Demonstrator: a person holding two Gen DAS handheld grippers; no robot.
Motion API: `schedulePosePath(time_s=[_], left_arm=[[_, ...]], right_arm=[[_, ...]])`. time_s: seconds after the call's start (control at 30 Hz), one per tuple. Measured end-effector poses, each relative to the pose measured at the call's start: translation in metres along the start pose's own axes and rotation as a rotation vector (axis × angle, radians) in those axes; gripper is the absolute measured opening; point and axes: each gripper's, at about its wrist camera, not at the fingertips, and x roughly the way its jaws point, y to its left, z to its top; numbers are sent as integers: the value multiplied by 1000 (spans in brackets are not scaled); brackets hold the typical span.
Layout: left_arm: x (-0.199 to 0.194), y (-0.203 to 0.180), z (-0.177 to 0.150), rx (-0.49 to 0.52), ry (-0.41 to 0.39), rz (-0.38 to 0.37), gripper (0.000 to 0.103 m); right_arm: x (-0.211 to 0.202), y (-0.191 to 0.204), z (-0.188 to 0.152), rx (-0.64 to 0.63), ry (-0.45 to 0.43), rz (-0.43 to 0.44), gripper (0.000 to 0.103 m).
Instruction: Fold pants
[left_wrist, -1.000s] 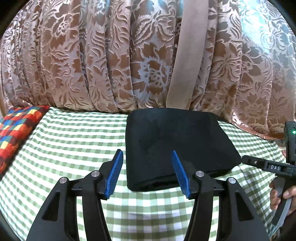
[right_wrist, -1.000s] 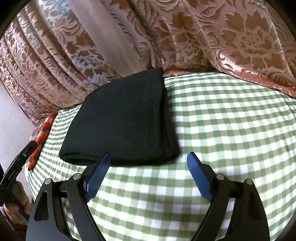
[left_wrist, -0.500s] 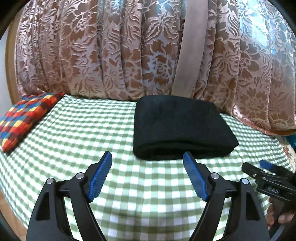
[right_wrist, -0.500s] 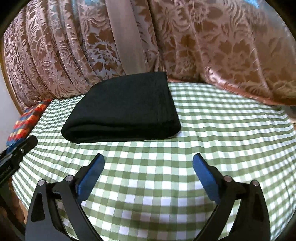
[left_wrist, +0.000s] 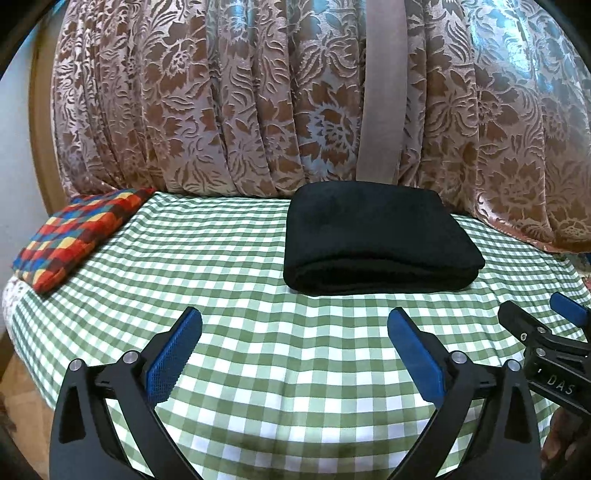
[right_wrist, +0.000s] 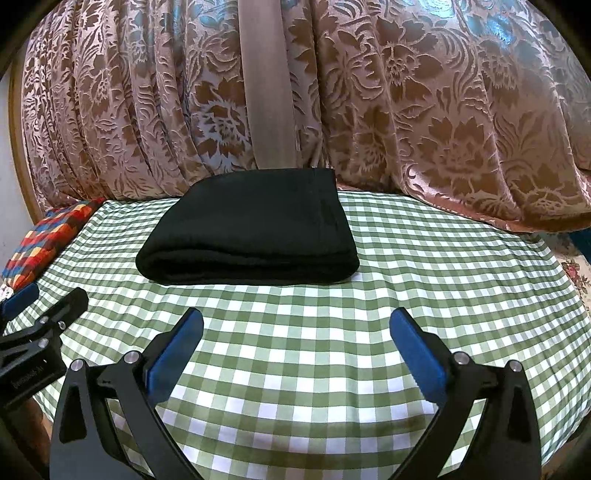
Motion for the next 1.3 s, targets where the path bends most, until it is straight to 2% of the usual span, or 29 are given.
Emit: schedulePosePath(time_s=[0.5,1.3], left_arm=[[2,0,2,-1,-10,5,99],[-5,4,2,-17,-25,10,99]], right_arm=[[8,-1,-3,-6,31,15,101],[1,3,-5,-26,13,8,101]])
